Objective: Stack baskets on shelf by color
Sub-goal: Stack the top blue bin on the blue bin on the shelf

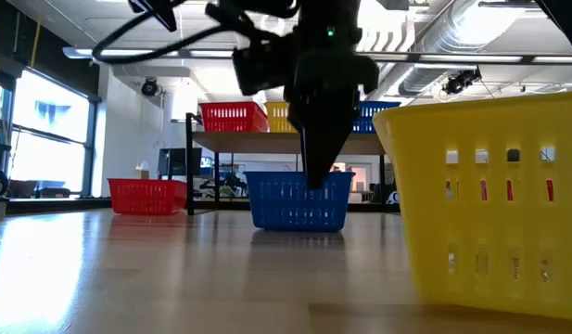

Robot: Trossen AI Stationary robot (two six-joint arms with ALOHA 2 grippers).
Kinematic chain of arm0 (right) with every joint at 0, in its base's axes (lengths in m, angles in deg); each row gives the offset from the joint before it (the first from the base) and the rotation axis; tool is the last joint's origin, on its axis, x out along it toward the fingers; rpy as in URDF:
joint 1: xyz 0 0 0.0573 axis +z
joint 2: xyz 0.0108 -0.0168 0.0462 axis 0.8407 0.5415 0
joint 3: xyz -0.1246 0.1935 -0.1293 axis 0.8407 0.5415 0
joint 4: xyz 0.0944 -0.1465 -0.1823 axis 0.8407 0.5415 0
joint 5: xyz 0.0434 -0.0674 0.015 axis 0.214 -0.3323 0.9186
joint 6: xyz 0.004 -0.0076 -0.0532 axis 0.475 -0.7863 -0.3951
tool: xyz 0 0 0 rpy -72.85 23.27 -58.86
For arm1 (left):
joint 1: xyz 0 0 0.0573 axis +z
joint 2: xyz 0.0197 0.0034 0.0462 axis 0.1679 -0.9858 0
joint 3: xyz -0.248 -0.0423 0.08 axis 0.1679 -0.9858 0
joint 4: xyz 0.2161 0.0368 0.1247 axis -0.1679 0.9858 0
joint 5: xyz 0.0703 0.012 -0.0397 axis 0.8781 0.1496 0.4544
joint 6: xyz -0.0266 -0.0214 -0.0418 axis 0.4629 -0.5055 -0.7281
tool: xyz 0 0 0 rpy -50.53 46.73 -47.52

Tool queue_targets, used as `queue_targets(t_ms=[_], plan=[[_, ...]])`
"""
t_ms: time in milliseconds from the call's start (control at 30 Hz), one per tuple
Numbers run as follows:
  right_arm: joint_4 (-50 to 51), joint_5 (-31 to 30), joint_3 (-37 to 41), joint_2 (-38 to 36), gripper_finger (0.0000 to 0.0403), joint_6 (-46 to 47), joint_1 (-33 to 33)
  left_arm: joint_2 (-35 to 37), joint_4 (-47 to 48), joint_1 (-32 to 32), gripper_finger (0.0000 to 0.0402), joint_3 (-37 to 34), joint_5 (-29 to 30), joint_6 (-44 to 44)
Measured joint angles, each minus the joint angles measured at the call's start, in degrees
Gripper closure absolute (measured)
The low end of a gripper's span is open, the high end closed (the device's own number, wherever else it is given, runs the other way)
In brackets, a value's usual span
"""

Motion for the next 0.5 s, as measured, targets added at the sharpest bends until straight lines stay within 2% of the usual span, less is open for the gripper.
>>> queue_targets(t_ms=[167, 367, 500], plan=[[0.0, 0.0, 0.0, 1.1, 0.0297, 2.7, -0.3, 0.0, 0.0, 0.0, 0.0353, 0.0, 0.3, 1.7], [0.0, 1.6, 0.0, 1.1, 0.0389, 3.7, -0.3, 0.0, 0.0, 0.1, 0.0353, 0.0, 3.2, 4.3], [0.1, 3.5, 0.0, 1.1, 0.0391, 5.2, -0.2, 0.0, 0.0, 0.2, 0.0353, 0.0, 4.7, 4.5]])
